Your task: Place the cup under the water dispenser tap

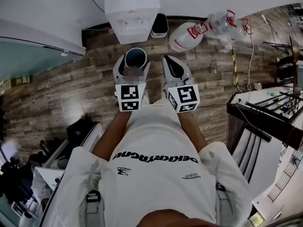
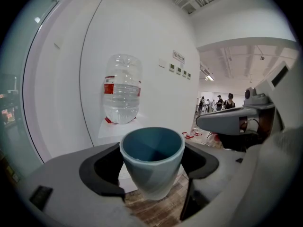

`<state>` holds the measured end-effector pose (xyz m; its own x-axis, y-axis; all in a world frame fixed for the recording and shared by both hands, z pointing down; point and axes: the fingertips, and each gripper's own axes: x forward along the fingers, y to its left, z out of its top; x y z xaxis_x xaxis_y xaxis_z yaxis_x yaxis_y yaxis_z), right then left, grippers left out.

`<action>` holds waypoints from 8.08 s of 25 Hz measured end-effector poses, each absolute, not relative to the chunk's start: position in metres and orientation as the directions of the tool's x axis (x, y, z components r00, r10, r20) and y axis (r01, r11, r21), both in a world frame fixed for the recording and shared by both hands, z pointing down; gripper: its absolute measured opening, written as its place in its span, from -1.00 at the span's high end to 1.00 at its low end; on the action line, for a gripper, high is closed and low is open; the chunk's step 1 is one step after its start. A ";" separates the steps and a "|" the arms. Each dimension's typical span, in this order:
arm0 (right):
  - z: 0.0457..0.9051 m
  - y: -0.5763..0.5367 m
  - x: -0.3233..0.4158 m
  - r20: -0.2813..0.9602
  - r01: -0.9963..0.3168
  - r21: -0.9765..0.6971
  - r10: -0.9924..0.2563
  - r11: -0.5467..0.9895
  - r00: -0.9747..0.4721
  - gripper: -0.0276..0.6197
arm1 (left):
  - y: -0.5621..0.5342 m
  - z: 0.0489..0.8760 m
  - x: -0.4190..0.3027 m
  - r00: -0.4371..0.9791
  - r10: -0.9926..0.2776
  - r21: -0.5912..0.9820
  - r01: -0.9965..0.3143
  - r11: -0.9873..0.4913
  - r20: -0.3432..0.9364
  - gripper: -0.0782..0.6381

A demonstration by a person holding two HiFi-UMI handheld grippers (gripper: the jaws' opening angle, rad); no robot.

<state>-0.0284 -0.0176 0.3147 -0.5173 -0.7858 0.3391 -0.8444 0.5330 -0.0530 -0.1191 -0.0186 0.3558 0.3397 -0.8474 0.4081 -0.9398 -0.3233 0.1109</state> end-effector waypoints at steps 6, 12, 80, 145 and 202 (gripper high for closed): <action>0.334 -0.038 -0.021 0.380 -0.842 -0.078 -0.765 0.534 -0.520 0.92 | -0.035 0.382 -0.114 0.329 -0.823 0.121 -0.943 -0.309 0.464 -0.24; 0.357 -0.066 -0.005 0.408 -0.822 -0.106 -0.730 0.559 -0.548 0.92 | -0.051 0.405 -0.101 0.294 -0.813 0.111 -0.955 -0.276 0.503 -0.24; 0.649 -0.218 0.057 0.509 -0.850 -0.211 -0.689 0.483 -0.517 0.92 | -0.291 0.793 -0.087 0.094 -0.853 0.035 -0.995 -0.089 0.514 -0.24; 0.615 -0.191 0.083 0.514 -0.890 -0.139 -0.737 0.434 -0.439 0.92 | -0.264 0.747 -0.095 0.120 -0.898 -0.025 -0.989 -0.144 0.423 -0.12; 0.258 -0.089 -0.005 0.209 -0.834 -0.143 -0.807 0.533 -0.552 0.92 | -0.083 0.269 -0.091 0.279 -0.929 0.045 -0.960 -0.276 0.244 0.79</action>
